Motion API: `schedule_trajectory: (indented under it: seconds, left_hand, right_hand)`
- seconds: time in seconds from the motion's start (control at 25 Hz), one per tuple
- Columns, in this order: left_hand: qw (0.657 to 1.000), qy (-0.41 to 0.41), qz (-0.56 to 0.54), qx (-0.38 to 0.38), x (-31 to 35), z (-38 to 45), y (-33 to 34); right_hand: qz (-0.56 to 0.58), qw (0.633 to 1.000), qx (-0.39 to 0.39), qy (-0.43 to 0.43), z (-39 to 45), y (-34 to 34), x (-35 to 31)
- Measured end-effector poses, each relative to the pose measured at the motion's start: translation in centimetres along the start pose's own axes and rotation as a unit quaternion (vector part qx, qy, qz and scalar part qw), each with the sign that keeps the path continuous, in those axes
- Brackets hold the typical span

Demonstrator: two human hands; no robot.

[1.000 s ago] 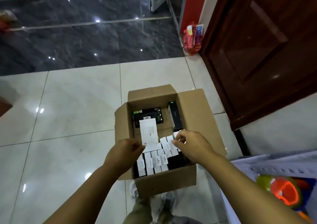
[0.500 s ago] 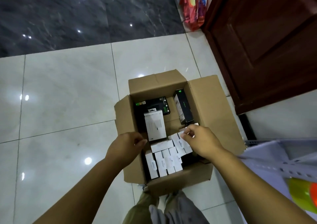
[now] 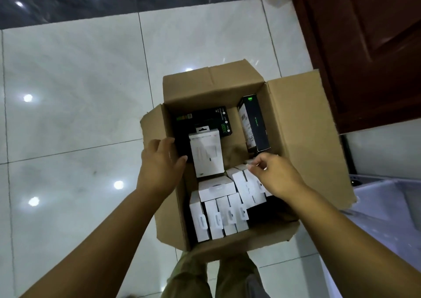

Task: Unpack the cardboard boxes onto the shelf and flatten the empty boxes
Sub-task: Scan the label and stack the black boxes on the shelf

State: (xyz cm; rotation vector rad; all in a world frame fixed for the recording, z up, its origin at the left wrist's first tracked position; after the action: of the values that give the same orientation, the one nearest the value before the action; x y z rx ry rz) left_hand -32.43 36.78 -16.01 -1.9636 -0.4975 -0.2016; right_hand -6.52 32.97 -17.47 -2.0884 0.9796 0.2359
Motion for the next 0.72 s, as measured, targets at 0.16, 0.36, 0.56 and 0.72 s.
schedule_trajectory:
  seconds: [0.16,0.36,0.56,0.72]
  left_hand:
    - [0.999,-0.035,0.002,0.030,-0.4,3.4,2.6]
    - [0.996,-0.031,0.052,0.059,-2.3,7.1,6.8]
    - [0.993,-0.011,0.070,0.093,-2.8,8.1,8.9]
    - [0.990,0.015,0.048,0.134,-2.8,8.2,9.4]
  right_hand:
    - [-0.007,1.000,-0.004,-0.001,3.8,1.7,1.3]
    - [-0.035,0.998,0.046,-0.006,8.7,3.2,2.1]
    - [-0.164,0.983,0.087,-0.010,12.2,3.8,2.1]
    - [-0.186,0.978,0.090,0.038,14.5,4.4,2.4]
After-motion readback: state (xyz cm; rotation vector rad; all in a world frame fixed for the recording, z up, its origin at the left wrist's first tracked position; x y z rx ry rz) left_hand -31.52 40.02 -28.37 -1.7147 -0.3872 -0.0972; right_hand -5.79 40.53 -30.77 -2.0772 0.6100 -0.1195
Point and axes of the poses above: each hand's wrist, its own z-axis towards the middle knuckle, its own y-axis out of the palm, x = y × z, the point moved 5 cm from there along z, towards the middle knuckle, and after that the axes turned 7 degrees about z, right-handed, at the moved point
